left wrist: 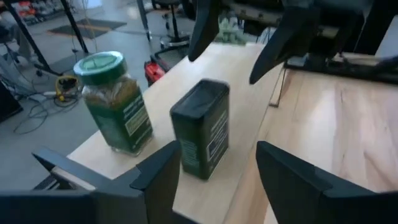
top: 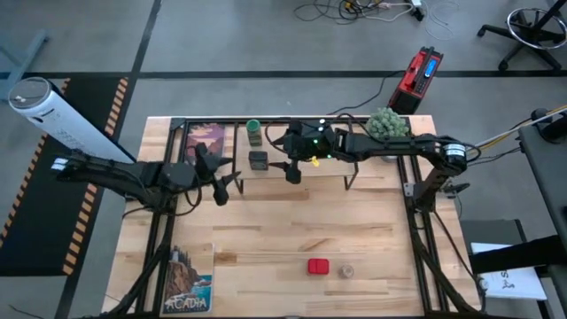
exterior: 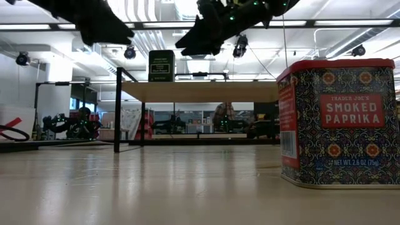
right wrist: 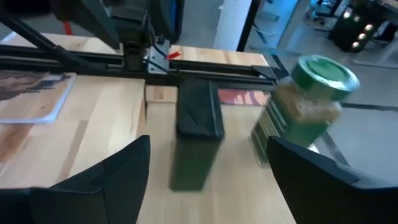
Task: Shelf spices
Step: Remove the green seasoning can from the shelf
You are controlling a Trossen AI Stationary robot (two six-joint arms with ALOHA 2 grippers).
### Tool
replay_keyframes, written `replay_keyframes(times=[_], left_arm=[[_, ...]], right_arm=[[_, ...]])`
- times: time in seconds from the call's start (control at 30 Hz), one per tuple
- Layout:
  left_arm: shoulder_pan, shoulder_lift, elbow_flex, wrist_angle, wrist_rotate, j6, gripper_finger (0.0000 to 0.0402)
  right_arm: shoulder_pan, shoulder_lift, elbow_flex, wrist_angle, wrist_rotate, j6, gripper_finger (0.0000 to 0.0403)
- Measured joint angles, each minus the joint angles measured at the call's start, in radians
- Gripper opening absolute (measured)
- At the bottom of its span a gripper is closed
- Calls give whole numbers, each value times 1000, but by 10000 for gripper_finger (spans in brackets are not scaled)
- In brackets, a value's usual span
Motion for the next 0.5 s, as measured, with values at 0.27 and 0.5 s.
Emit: replay_keyframes(times=[0.27, 0.5], left_arm=[[110, 41, -1, -1, 133, 35, 257], [148, 83, -3, 7, 157, 36, 276]], right_arm=[[-11, 44, 43, -7, -31, -2, 291], [-17, 67, 43, 8, -35, 17, 292]])
